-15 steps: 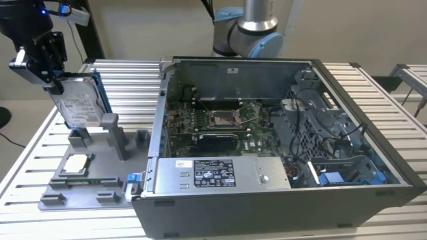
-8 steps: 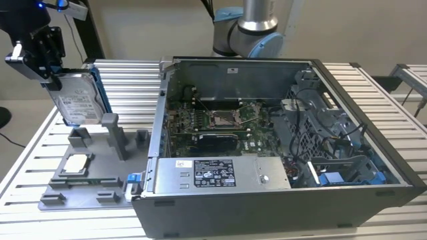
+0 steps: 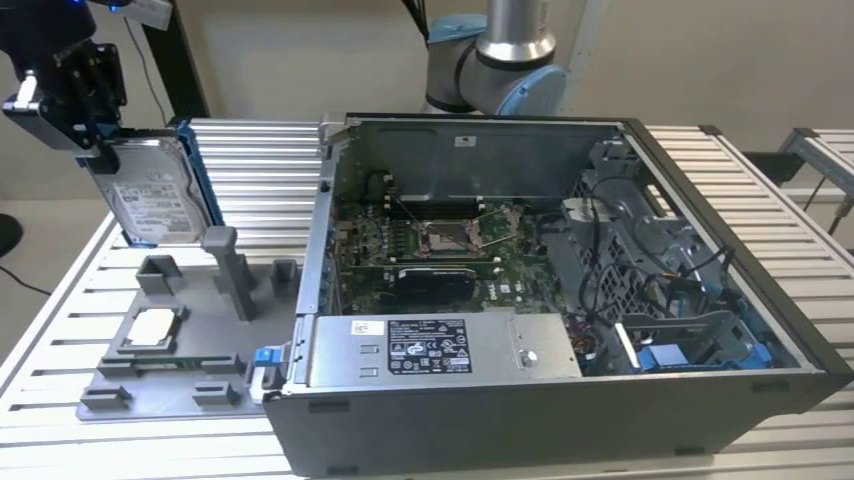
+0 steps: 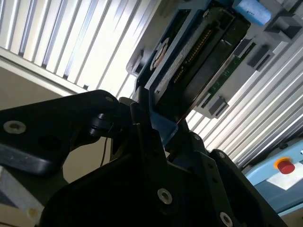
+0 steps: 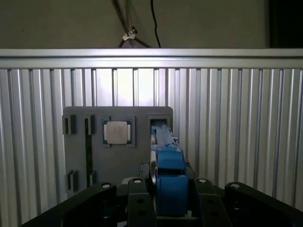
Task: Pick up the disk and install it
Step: 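Pick up the disk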
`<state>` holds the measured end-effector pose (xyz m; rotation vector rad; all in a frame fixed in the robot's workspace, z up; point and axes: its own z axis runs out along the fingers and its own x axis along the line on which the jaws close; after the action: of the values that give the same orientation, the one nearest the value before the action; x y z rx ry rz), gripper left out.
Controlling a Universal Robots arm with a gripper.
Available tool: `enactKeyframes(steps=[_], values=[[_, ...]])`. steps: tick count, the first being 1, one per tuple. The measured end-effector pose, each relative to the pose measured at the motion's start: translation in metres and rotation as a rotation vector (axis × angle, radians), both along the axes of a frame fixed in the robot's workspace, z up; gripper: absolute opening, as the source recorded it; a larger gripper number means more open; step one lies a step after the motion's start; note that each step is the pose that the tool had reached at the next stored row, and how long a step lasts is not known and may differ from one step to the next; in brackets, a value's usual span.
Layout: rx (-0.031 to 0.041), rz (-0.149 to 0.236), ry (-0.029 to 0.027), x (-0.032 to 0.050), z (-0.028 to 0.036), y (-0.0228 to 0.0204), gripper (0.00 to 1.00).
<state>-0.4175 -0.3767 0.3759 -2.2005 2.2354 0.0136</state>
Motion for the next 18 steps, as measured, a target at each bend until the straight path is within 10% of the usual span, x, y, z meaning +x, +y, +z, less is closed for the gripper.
enactKeyframes(steps=[18], values=[[0.0,0.0,0.0,0.0,0.0229,0.0,0.0]])
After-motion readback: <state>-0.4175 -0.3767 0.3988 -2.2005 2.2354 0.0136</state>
